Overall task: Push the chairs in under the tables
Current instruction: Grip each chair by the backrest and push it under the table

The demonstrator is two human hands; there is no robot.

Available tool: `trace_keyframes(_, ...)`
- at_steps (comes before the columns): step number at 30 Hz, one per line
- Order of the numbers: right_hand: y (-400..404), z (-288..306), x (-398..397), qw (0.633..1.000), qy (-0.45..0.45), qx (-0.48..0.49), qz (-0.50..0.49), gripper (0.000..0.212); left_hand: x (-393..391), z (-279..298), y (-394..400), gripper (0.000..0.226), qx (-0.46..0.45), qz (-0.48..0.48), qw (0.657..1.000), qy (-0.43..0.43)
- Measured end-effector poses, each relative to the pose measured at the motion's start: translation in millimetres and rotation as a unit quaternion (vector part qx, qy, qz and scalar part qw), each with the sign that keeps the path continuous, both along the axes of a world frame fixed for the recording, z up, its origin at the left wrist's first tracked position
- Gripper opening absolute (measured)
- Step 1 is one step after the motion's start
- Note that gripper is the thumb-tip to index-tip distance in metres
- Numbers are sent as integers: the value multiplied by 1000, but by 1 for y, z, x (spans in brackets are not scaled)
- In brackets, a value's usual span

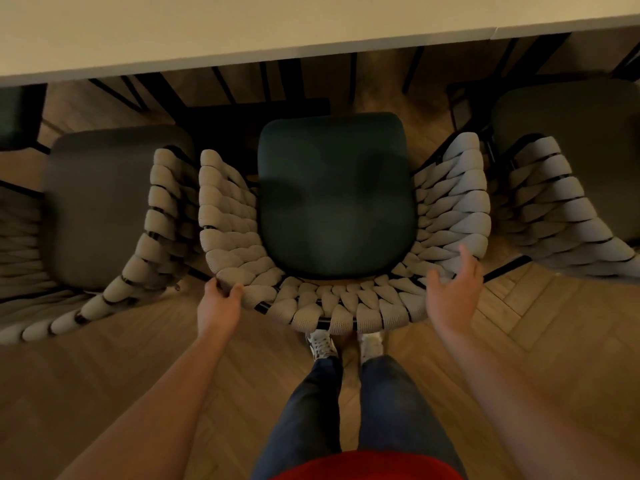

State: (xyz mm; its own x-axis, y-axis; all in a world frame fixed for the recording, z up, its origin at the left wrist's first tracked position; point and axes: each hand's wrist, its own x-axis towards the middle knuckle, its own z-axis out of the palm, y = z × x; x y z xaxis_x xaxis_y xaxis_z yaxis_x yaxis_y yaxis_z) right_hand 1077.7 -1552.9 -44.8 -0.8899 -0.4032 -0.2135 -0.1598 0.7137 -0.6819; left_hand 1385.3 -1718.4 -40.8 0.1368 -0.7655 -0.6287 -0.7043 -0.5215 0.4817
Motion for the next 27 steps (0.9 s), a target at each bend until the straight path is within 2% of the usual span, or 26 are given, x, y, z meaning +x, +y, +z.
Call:
trace_keyframes(3, -5, 13, 21, 997, -19, -31, 65, 49, 8, 15, 15, 43, -20, 10, 1000, -16)
trace_keyframes(7, -17, 20, 65, 981, -129, -31, 141, 36, 37, 27, 40, 27, -20, 72, 997, -34)
trace_keyframes(13, -53, 33, 144, 932, -247, -25, 264, 32, 92, 34, 40, 20, -38, 139, 990, -10)
trace_keyframes(16, -75, 37, 186, 912, -262, -3, 317, 31, 125, 31, 34, 17, -54, 158, 986, 9)
trace_keyframes(20, -103, 36, 248, 906, -261, 18, 333, 28, 177, 22, 17, 18, -69, 159, 984, 28)
trace_keyframes(27, -141, 30, 364, 912, -290, 45, 288, 30, 306, 20, -28, 17, -61, 131, 989, 39)
